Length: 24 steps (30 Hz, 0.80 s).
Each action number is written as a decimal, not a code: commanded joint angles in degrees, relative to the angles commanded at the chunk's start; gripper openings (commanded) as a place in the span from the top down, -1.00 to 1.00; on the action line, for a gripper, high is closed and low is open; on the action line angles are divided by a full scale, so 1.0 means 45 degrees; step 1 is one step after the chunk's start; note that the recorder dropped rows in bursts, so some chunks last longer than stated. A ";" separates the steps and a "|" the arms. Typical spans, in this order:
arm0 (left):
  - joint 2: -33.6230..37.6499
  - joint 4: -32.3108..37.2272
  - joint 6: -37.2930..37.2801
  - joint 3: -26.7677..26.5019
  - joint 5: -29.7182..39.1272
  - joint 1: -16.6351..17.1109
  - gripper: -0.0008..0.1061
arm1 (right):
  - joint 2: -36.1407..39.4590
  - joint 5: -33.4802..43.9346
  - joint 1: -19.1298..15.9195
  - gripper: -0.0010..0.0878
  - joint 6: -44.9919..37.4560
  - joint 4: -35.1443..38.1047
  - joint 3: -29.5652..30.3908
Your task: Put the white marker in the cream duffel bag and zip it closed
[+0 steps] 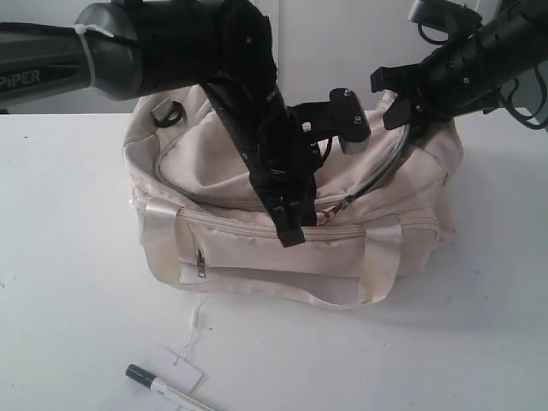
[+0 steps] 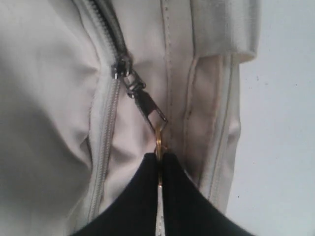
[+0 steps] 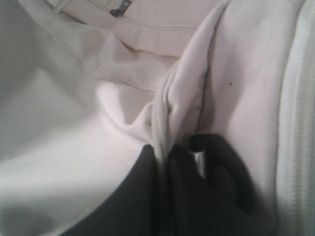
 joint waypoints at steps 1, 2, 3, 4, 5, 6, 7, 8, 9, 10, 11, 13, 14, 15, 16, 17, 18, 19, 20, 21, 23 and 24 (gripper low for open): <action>-0.0071 -0.0130 -0.0219 0.0000 -0.0114 0.0000 0.99 | -0.0015 0.0000 0.0000 0.98 -0.0054 0.0000 0.0000; -0.0209 -0.0427 -0.0270 0.0000 -0.0225 0.0000 0.99 | -0.0015 0.0000 0.0000 0.98 -0.0373 0.0000 0.0000; -0.0285 -0.0748 -0.0270 0.0000 -0.0377 0.0000 0.99 | -0.0015 -0.0025 0.0000 0.98 -0.0824 0.0024 0.0000; -0.0377 -0.1162 -0.0247 0.0000 -0.0467 0.0000 0.99 | -0.0015 -0.0025 0.0000 0.98 -0.1168 0.0030 0.0000; -0.0446 -0.1469 -0.0223 0.0000 -0.0488 0.0000 0.99 | -0.0015 -0.0025 0.0000 0.98 -0.1459 0.0051 0.0000; -0.0476 -0.1905 -0.0223 0.0000 -0.0488 0.0000 0.99 | -0.0015 -0.0002 0.0000 0.98 -0.1636 0.0106 0.0000; -0.0476 -0.2024 -0.0223 0.0000 -0.0488 0.0000 0.99 | -0.0015 0.0026 0.0000 0.98 -0.1845 0.0138 0.0000; -0.0476 -0.2024 -0.0223 0.0000 -0.0488 0.0000 0.99 | -0.0015 0.0055 0.0000 0.98 -0.1879 0.0138 0.0000; -0.0476 -0.2022 -0.0223 0.0000 -0.0513 0.0000 0.99 | 0.0008 0.0053 0.0000 0.98 -0.1879 0.0138 0.0000; -0.0476 -0.2022 -0.0199 0.0000 -0.0512 0.0000 0.99 | 0.0034 0.0053 0.0000 0.98 -0.1879 0.0161 0.0000; -0.0476 -0.1999 -0.0138 0.0000 -0.0512 0.0000 0.99 | 0.0053 0.0053 0.0000 0.98 -0.1760 0.0229 0.0000; -0.0476 -0.1999 0.0124 0.0000 -0.0512 0.0000 0.99 | 0.0053 0.0132 0.0000 0.98 -0.1382 0.0460 0.0000; -0.0476 -0.1999 0.0124 0.0000 -0.0512 0.0000 0.99 | 0.0053 0.0132 0.0000 0.98 -0.1139 0.0585 0.0000; -0.0476 -0.1999 0.0124 0.0000 -0.0512 0.0000 0.99 | 0.0053 0.0199 0.0000 0.98 -0.0849 0.0676 0.0000; -0.0476 -0.1999 0.0126 0.0000 -0.0571 0.0000 0.99 | 0.0053 0.0252 0.0000 0.98 -0.0721 0.0678 0.0000; -0.0499 -0.1999 0.0126 0.0000 -0.0631 0.0000 0.99 | 0.0053 0.0338 0.0000 0.98 -0.0692 0.0697 0.0000; -0.0500 -0.2026 0.0126 0.0000 -0.0789 0.0000 0.99 | 0.0053 0.0365 0.0000 0.97 -0.0478 0.0697 0.0000; -0.0522 -0.2053 0.0126 0.0000 -0.0905 0.0000 0.99 | 0.0053 0.0392 0.0000 0.94 -0.0214 0.0697 0.0000; -0.0555 -0.2122 0.0126 0.0000 -0.1038 0.0000 0.99 | 0.0053 0.0393 0.0000 0.90 -0.0061 0.0697 0.0000; -0.0591 -0.2200 0.0126 0.0000 -0.1179 0.0000 0.99 | 0.0053 0.0452 0.0000 0.84 -0.0060 0.0697 0.0000; -0.0772 -0.2341 0.0126 0.0000 -0.1501 0.0000 0.99 | 0.0053 0.0452 0.0000 0.74 0.0034 0.0697 0.0000; -0.0865 -0.2390 0.0126 0.0000 -0.1676 0.0000 0.99 | 0.0053 0.0472 0.0000 0.66 0.0131 0.0697 0.0000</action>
